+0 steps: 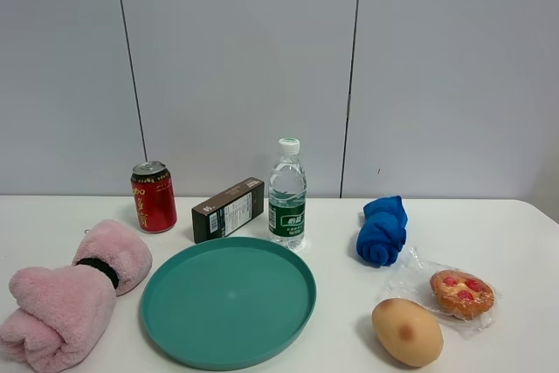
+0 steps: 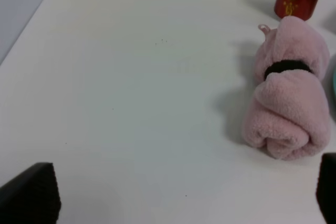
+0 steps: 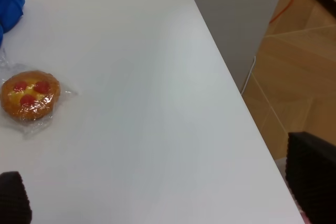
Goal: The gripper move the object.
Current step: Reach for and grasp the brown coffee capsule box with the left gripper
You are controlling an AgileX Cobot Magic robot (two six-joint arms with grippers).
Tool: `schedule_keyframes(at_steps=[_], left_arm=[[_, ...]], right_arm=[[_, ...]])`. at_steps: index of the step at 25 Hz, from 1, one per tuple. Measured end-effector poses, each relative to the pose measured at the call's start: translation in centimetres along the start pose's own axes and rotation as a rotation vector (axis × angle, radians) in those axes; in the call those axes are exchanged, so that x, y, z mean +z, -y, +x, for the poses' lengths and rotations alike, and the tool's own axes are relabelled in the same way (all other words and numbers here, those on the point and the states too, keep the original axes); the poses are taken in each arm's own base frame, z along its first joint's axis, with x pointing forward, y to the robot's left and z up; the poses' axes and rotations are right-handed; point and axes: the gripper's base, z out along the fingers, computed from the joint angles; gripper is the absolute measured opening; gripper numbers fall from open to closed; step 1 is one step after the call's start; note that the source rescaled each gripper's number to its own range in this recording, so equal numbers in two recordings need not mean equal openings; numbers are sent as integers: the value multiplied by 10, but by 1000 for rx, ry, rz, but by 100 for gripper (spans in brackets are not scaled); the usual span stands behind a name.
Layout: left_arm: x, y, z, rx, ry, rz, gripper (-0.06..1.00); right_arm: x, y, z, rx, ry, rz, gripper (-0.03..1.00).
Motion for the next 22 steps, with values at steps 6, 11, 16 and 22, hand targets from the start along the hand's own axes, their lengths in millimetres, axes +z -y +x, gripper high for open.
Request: schedule_keyframes(at_steps=[6, 11, 16, 22], left_arm=[[0, 0, 0, -1, 0, 0, 100], [0, 0, 0, -1, 0, 0, 100], [0, 0, 0, 0, 0, 0, 100], [0, 2, 0, -10, -1, 18, 100]], right_arm=[[0, 0, 0, 0, 0, 0, 100], [0, 0, 0, 0, 0, 0, 100], [0, 0, 0, 0, 0, 0, 100], [0, 0, 0, 0, 0, 0, 100]])
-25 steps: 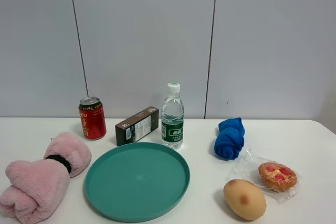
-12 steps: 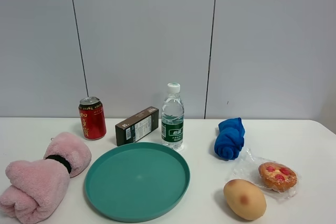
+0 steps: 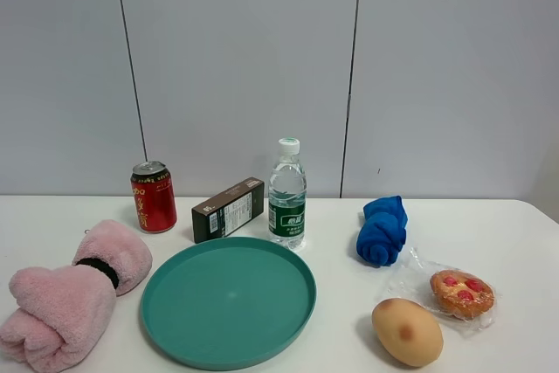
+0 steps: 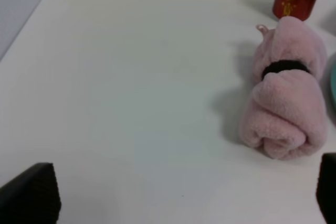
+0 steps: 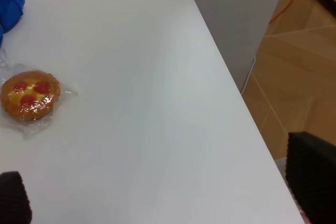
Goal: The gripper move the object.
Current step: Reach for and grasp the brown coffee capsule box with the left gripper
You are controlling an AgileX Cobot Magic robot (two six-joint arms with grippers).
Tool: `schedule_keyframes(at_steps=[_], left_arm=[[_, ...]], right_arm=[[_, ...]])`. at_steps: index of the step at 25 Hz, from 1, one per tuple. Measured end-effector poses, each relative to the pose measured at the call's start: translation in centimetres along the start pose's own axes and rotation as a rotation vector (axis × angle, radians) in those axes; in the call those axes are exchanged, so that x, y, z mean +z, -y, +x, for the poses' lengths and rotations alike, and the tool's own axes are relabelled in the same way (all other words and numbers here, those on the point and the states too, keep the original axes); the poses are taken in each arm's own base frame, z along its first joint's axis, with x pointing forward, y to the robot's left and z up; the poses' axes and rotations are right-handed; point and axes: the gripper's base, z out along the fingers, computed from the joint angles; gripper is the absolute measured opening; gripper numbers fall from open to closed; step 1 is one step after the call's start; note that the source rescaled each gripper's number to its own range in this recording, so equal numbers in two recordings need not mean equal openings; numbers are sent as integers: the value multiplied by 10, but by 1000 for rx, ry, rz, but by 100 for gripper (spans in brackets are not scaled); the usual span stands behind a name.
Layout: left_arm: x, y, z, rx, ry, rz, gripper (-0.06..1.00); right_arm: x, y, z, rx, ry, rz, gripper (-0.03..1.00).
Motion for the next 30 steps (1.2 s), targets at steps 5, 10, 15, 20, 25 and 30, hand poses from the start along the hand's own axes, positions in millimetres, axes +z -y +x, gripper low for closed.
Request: schedule_keyframes(at_steps=[5, 10, 15, 20, 25, 30], left_arm=[[9, 2, -6, -7, -70, 16, 100], [21, 4, -43, 16, -177, 14, 100], [56, 7, -97, 52, -307, 16, 100], [105, 14, -152, 82, -395, 56, 100], [145, 46, -200, 175, -385, 159, 100], [177, 98, -232, 277, -362, 285, 100]], right_arm=[[0, 0, 0, 0, 0, 0, 100], [0, 0, 0, 0, 0, 0, 100], [0, 0, 0, 0, 0, 0, 100], [0, 0, 0, 0, 0, 0, 100], [0, 0, 0, 0, 0, 0, 100], [0, 0, 0, 0, 0, 0, 100]])
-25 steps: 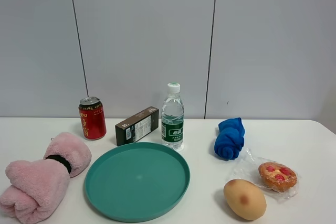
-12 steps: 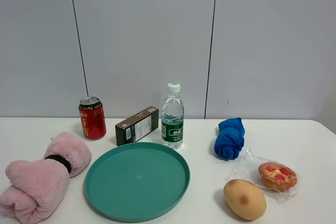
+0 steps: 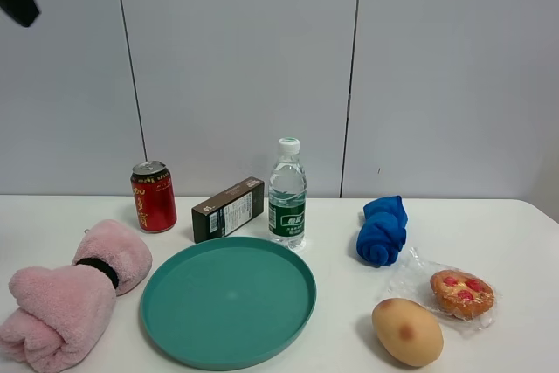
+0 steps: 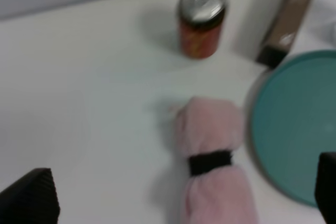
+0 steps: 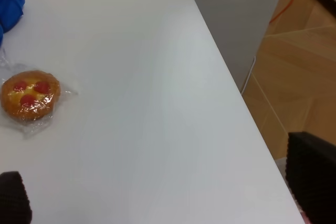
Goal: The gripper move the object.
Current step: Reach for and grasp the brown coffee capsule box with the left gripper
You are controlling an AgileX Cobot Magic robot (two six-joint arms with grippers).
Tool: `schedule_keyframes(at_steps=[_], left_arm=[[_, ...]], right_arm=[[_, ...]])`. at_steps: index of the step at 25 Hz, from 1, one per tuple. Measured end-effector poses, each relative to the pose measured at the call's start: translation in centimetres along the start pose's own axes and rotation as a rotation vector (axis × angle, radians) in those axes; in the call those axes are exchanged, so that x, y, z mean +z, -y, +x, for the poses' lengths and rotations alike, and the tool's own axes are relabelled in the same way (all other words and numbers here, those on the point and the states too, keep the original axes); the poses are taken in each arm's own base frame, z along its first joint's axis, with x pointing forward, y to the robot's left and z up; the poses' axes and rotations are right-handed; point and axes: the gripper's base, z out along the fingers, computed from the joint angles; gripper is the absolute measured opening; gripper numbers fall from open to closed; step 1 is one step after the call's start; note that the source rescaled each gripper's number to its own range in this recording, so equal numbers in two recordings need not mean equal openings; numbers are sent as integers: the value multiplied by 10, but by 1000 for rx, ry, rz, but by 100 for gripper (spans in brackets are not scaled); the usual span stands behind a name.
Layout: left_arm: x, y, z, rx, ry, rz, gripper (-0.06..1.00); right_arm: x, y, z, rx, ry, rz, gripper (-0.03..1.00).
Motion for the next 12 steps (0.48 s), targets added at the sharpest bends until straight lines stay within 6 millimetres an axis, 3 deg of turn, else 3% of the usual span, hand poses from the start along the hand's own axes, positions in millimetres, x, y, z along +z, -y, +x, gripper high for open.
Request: schedule_keyframes(at_steps=[7, 12], left_arm=[[60, 58, -48, 172, -31, 119, 100], [112, 89, -59, 276, -84, 160, 100]], right_arm=[[0, 0, 0, 0, 0, 0, 100], [0, 0, 0, 0, 0, 0, 100]])
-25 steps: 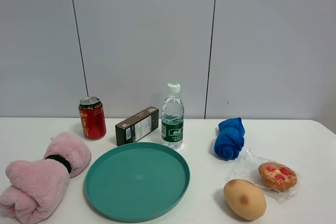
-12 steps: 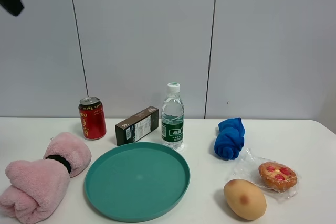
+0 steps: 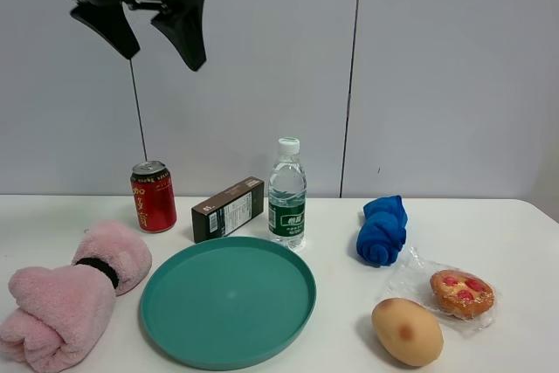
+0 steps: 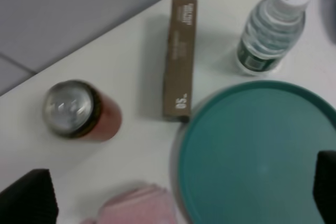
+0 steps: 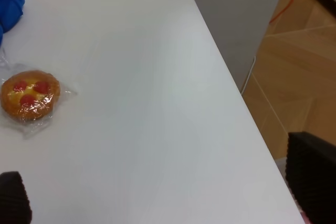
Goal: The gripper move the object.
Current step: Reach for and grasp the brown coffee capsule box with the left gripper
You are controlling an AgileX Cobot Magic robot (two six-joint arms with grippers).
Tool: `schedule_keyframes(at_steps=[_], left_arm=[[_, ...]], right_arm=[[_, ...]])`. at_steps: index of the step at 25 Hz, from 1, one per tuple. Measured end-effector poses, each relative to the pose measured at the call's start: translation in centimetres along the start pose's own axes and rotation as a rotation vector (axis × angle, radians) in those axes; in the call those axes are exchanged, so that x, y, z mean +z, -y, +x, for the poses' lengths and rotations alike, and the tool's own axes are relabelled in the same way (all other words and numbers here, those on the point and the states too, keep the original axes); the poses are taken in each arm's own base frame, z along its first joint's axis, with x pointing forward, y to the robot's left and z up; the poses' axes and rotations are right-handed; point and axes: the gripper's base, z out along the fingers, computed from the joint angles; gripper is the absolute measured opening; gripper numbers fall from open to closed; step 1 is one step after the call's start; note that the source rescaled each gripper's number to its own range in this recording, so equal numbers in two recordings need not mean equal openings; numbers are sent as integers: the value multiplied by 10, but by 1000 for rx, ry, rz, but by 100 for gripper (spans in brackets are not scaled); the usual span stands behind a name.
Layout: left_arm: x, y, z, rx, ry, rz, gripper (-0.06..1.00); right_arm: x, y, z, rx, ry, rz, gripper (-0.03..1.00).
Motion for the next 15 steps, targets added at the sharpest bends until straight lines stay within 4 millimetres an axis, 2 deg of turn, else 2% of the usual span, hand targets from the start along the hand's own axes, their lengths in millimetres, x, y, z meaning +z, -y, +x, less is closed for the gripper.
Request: schedule_keyframes(at_steps=[7, 13, 15], left_arm=[[66, 6, 7, 42, -121, 27, 100], [108, 7, 8, 79, -92, 23, 100], [114, 7, 8, 90, -84, 21, 100]], right_arm=[[0, 0, 0, 0, 0, 0, 100], [0, 0, 0, 0, 0, 0, 100], [0, 0, 0, 0, 0, 0, 100]])
